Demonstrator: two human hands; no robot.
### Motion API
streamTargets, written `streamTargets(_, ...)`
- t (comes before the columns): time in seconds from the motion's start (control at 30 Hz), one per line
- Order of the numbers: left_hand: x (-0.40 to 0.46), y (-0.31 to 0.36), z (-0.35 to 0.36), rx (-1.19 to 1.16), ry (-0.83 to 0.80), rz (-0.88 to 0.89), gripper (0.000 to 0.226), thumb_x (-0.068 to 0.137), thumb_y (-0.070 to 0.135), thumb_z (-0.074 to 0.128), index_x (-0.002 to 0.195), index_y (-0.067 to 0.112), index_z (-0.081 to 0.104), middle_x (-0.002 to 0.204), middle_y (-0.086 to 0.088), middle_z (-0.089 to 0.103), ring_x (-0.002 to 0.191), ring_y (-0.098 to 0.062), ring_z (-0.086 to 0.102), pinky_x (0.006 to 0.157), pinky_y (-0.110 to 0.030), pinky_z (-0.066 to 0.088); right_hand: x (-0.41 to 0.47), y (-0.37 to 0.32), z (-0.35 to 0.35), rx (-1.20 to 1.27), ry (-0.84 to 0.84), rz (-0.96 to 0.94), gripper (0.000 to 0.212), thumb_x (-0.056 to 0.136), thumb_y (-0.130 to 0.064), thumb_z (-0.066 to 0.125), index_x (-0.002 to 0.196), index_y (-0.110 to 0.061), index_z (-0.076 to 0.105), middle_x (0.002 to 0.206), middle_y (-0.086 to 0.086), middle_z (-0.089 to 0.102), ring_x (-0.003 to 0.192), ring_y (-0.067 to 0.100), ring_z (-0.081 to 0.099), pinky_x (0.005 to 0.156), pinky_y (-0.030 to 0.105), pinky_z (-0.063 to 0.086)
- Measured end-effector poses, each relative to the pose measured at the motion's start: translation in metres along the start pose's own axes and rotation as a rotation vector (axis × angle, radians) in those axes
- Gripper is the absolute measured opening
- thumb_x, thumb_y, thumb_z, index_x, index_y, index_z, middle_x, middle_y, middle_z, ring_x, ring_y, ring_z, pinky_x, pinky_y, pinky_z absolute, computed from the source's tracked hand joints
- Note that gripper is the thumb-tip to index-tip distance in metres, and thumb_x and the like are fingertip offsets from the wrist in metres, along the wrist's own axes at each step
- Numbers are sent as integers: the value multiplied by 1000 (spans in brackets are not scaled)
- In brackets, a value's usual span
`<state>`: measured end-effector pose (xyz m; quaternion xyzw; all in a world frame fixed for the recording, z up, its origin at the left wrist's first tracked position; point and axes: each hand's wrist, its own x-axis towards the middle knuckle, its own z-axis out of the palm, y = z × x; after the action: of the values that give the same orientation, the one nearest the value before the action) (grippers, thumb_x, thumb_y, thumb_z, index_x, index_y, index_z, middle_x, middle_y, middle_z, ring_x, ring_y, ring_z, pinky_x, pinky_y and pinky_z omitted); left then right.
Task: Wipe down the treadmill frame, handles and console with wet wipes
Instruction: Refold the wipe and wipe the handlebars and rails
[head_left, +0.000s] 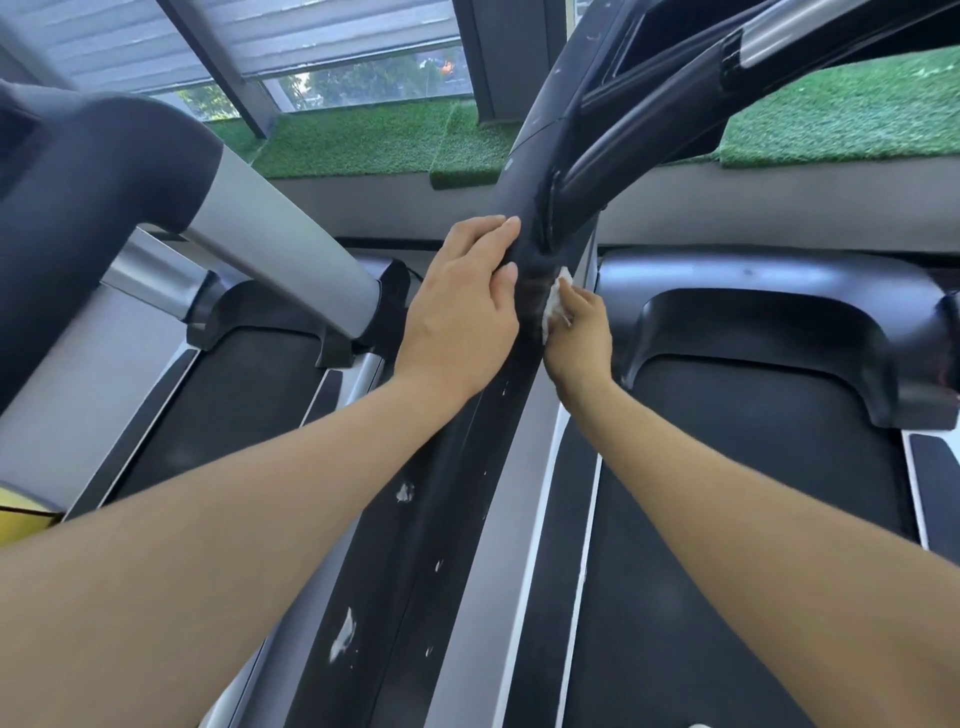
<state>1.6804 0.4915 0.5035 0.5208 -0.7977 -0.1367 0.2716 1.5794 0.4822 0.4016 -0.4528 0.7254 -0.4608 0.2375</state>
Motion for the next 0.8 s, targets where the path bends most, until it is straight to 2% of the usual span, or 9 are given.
streamTargets(0.1, 0, 0, 0, -5, 6, 6, 41, 97, 10, 44, 137, 14, 49, 135, 7, 46, 122, -4, 42, 97, -6, 25, 6, -9, -7, 29, -48, 77, 27, 102, -27, 40, 116, -7, 52, 84, -1, 56, 70, 6, 51, 57, 16, 39)
streamTargets(0.17, 0, 0, 0, 0, 4, 10, 41, 97, 10, 44, 137, 14, 49, 136, 7, 46, 122, -5, 43, 97, -7, 25, -5, -21, -10, 34, 30, -22, 19, 102, -22, 42, 110, -9, 53, 84, -5, 53, 68, 3, 48, 57, 12, 40)
streamTargets(0.27, 0, -1, 1, 11, -2, 15, 40, 97, 10, 43, 137, 13, 49, 136, 6, 46, 122, -5, 43, 96, -4, 25, -37, -24, -12, 241, 10, -182, 34, 97, 0, 44, 129, -8, 53, 114, -4, 48, 94, -1, 48, 85, 2, 37)
streamTargets(0.37, 0, -1, 0, 7, -8, 15, 40, 98, 10, 40, 137, 12, 49, 137, 6, 45, 122, -5, 43, 94, 1, 23, -52, -18, -15, 321, -11, -272, 35, 92, 7, 47, 125, 1, 55, 126, 14, 53, 110, 8, 48, 93, -1, 28)
streamTargets(0.43, 1, -1, 0, 4, -11, 13, 39, 99, 9, 39, 137, 12, 49, 137, 5, 46, 122, -5, 43, 96, -4, 25, -40, -22, -16, 338, -15, -218, 34, 93, 5, 47, 126, 0, 55, 122, 7, 53, 108, 12, 49, 89, -3, 29)
streamTargets(0.5, 1, -1, 0, 2, -13, 13, 40, 99, 9, 39, 137, 12, 49, 137, 5, 46, 123, -6, 43, 98, -9, 27, -27, -33, -19, 363, 20, -157, 37, 95, 4, 45, 130, -2, 53, 117, -3, 46, 97, 4, 49, 86, -4, 30)
streamTargets(0.57, 1, -1, 0, -2, -14, 14, 40, 99, 9, 39, 137, 12, 49, 137, 5, 46, 124, -6, 43, 99, -10, 28, -30, -40, -20, 377, 37, -167, 37, 95, 5, 44, 131, -2, 53, 116, -2, 46, 95, -4, 46, 85, -3, 31)
streamTargets(0.7, 1, -2, 0, -17, -13, 8, 39, 99, 9, 39, 137, 12, 49, 138, 6, 45, 123, -4, 42, 100, -10, 28, -64, -33, -19, 324, 4, -264, 23, 98, -3, 46, 118, -4, 56, 105, -9, 53, 89, -4, 52, 82, 12, 44)
streamTargets(0.8, 1, -2, 0, -17, -10, 10, 39, 98, 8, 40, 136, 12, 49, 138, 5, 46, 124, -5, 43, 99, -10, 28, -56, -39, -25, 260, 79, -243, 17, 98, -4, 47, 111, -2, 57, 94, -10, 53, 79, -7, 53, 74, 10, 44)
